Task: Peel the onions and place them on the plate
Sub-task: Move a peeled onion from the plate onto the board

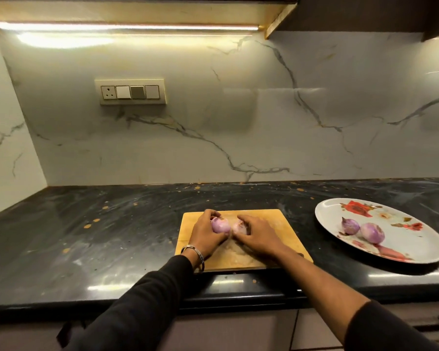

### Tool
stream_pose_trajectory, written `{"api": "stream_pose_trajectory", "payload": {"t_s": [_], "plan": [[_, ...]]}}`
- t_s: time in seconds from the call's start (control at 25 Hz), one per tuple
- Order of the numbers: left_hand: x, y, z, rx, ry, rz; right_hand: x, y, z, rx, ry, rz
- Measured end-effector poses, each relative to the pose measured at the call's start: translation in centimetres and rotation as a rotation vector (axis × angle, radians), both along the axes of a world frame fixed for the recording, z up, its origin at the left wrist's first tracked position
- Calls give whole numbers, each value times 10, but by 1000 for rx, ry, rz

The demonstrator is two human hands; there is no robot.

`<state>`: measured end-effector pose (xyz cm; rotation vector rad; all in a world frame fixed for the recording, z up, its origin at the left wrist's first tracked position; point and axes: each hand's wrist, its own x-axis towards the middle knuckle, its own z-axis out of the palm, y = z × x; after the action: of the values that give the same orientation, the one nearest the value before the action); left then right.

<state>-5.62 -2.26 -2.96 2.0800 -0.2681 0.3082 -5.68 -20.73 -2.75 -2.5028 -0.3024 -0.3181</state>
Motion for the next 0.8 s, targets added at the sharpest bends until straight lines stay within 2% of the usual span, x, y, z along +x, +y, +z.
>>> {"api": "stream_pose_trajectory", "payload": {"t_s": [0.36,0.64,0.8], "plan": [[12,-1,-5,112,-13,-81,3,-5,-7,38,28,37],[11,-2,-3,81,-3,-80,2,-11,-6,68,-5,46],[10,-2,-1,40,-37,-75,10,-6,-2,119,-66,-30]]}}
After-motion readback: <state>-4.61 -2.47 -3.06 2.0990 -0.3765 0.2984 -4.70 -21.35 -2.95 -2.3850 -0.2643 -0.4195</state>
